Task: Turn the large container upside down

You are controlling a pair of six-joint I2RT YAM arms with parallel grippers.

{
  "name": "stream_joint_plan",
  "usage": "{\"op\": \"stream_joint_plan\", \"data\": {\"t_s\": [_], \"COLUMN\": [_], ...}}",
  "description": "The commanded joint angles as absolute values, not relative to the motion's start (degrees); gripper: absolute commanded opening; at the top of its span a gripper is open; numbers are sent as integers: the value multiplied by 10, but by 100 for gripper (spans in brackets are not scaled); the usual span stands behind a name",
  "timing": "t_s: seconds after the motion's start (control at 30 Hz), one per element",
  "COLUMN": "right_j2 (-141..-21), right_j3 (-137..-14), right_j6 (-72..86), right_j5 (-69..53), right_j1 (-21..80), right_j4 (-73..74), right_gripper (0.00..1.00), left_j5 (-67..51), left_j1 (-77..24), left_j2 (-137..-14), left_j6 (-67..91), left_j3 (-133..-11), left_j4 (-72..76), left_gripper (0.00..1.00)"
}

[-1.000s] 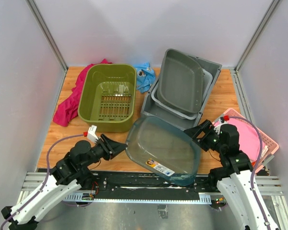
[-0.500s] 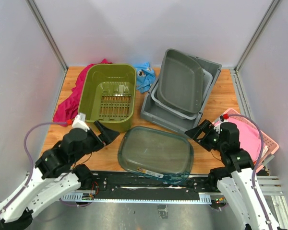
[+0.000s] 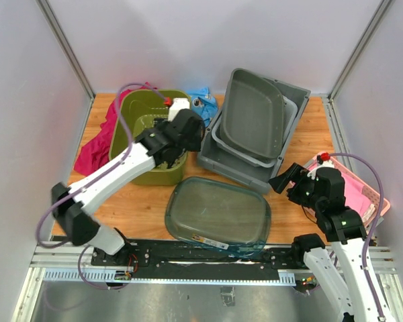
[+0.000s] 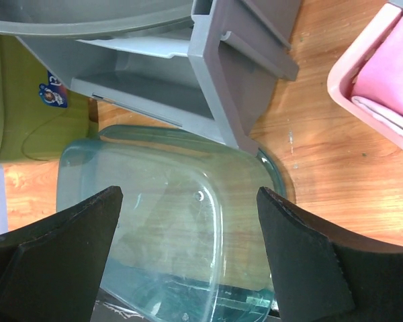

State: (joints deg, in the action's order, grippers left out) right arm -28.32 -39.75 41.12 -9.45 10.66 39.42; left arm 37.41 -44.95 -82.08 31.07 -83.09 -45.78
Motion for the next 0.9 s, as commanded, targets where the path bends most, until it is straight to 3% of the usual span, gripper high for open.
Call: {"op": "stream_joint_plan", "data": {"t_s": [0.0, 0.1, 0.2, 0.37, 0.5, 0.67, 0.87], "right_j2": [-281, -293, -312, -363, -395, -410, -421], "right_j3": [-414, -423, -436, -461, -483, -481, -475], "right_j6": [396, 389, 377, 356, 343, 341, 350], "right_j5": [-61, -49, -39, -37, -35, -39, -50], "right_j1": [119, 119, 119, 118, 119, 119, 119], "right_j4": [408, 407, 403, 382, 377, 355, 342], "right_gripper": [83, 84, 83, 84, 84, 83, 83], "left_j5": [364, 294, 260, 198, 162, 32, -224], "left_j1": [-418, -391, -381, -355, -339, -293, -183], "left_j2": [-910, -949, -973, -1009, -987, -946, -912], "left_j6": [223, 217, 205, 200, 194, 189, 248], "left_j3": [-871, -872, -875, -885, -924, -1023, -1070], "left_j4": [-445, -417, -394, -384, -394, -429, -416], "left_gripper": [99, 95, 80, 31, 3, 0, 0]}}
